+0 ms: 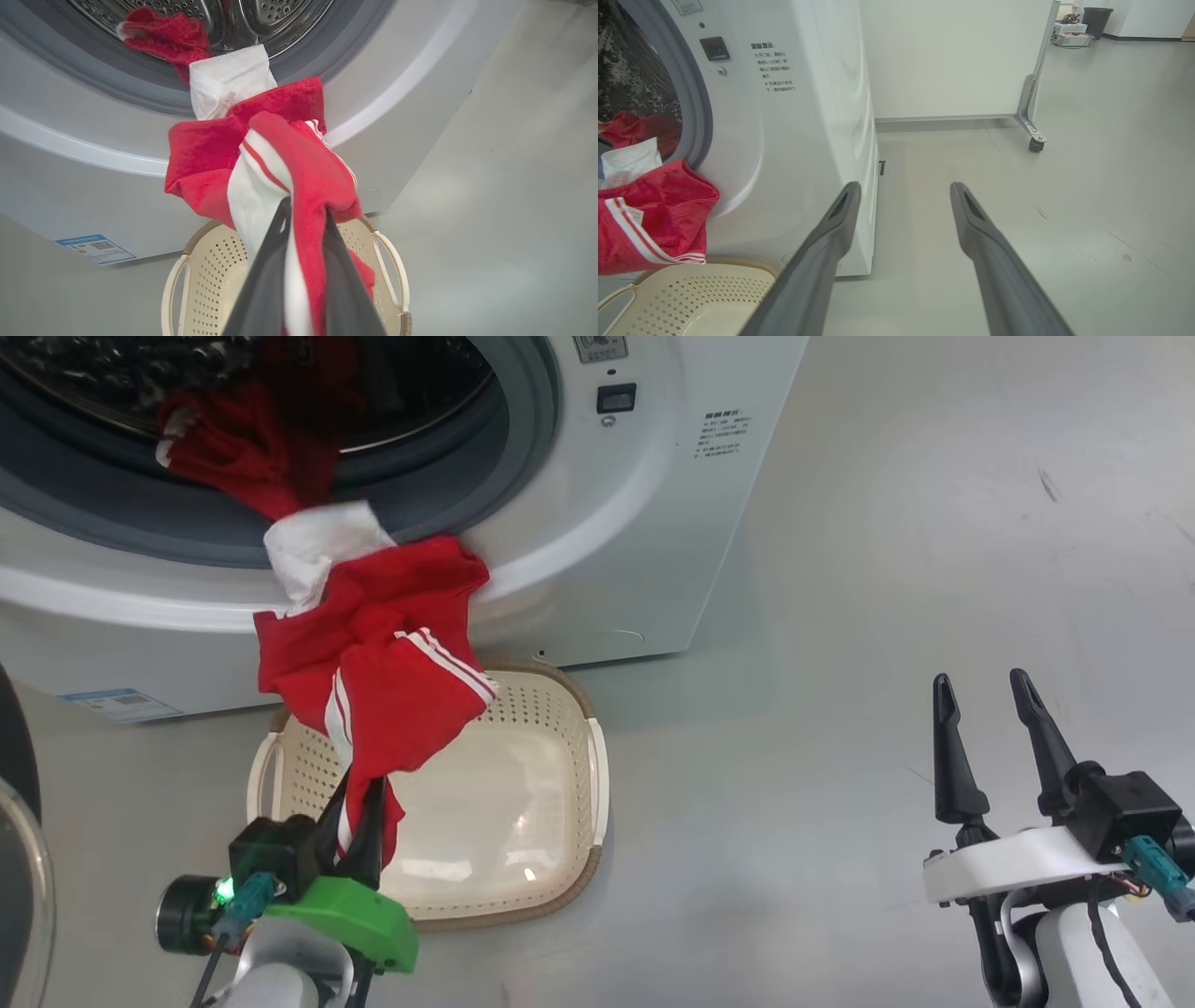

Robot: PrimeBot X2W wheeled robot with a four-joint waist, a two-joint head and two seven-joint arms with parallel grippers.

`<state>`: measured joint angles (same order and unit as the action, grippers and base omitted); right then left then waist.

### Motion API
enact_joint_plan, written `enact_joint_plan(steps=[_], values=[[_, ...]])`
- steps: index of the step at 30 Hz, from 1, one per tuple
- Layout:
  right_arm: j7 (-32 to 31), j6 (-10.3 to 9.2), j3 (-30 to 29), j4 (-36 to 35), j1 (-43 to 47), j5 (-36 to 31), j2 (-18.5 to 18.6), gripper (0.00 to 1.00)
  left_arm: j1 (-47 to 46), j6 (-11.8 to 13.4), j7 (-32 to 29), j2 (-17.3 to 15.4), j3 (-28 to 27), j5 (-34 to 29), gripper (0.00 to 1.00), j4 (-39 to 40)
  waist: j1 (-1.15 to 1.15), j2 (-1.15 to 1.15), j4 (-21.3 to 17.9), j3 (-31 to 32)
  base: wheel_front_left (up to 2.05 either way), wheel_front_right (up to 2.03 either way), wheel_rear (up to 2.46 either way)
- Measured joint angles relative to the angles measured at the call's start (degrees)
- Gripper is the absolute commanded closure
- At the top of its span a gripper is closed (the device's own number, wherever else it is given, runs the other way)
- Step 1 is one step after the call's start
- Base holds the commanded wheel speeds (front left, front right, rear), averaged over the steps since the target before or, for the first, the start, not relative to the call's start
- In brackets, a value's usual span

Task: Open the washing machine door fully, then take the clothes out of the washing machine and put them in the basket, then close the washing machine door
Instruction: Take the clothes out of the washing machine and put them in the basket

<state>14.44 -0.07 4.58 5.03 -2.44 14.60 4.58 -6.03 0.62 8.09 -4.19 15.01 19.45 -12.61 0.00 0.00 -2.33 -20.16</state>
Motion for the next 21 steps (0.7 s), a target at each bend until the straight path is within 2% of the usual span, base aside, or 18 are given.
enact_joint_plan(steps=[21], values=[[0.0, 1.54, 3.01, -2.14, -7.7, 1.94, -1.1, 0.0, -20.23, -0.4, -9.49, -0.68, -4.08, 2.47, 1.0, -20.73, 0.01, 0.0, -6.32, -14.37, 0.0, 0.0, 0.0]])
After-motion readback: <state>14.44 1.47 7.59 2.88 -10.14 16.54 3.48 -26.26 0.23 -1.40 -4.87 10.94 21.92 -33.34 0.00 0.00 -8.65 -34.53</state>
